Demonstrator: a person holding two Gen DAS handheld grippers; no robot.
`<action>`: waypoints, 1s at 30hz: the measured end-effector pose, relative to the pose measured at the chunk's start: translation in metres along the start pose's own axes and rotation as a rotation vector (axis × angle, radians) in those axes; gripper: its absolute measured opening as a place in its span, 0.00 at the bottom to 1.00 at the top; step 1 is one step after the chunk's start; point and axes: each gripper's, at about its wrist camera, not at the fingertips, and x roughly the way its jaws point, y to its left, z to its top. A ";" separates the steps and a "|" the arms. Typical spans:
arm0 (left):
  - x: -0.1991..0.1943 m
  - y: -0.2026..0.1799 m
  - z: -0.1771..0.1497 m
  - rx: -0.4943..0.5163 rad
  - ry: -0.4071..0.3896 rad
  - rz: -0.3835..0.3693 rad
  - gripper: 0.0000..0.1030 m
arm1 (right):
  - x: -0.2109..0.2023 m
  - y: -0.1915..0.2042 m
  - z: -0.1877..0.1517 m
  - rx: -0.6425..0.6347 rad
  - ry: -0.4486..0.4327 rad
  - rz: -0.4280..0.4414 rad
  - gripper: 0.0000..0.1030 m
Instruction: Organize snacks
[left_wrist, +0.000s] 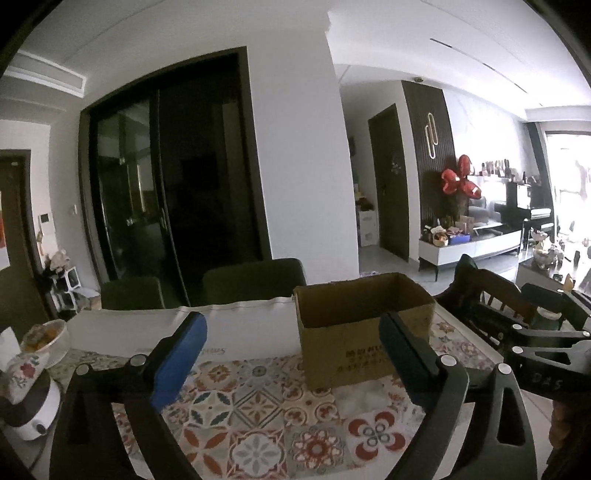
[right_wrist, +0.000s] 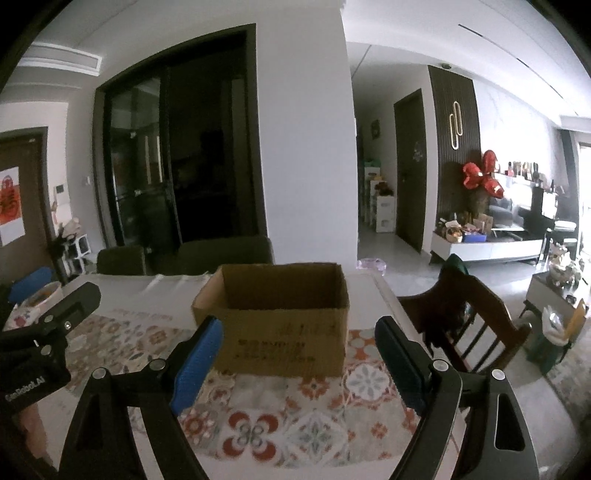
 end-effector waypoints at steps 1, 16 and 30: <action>-0.006 0.000 -0.002 -0.003 0.000 0.000 0.95 | -0.007 0.001 -0.003 0.001 -0.002 -0.002 0.85; -0.076 -0.003 -0.037 -0.011 0.028 -0.045 1.00 | -0.087 0.006 -0.044 0.020 -0.001 -0.044 0.87; -0.103 -0.001 -0.038 -0.007 -0.010 -0.043 1.00 | -0.118 0.011 -0.052 0.010 -0.026 -0.042 0.87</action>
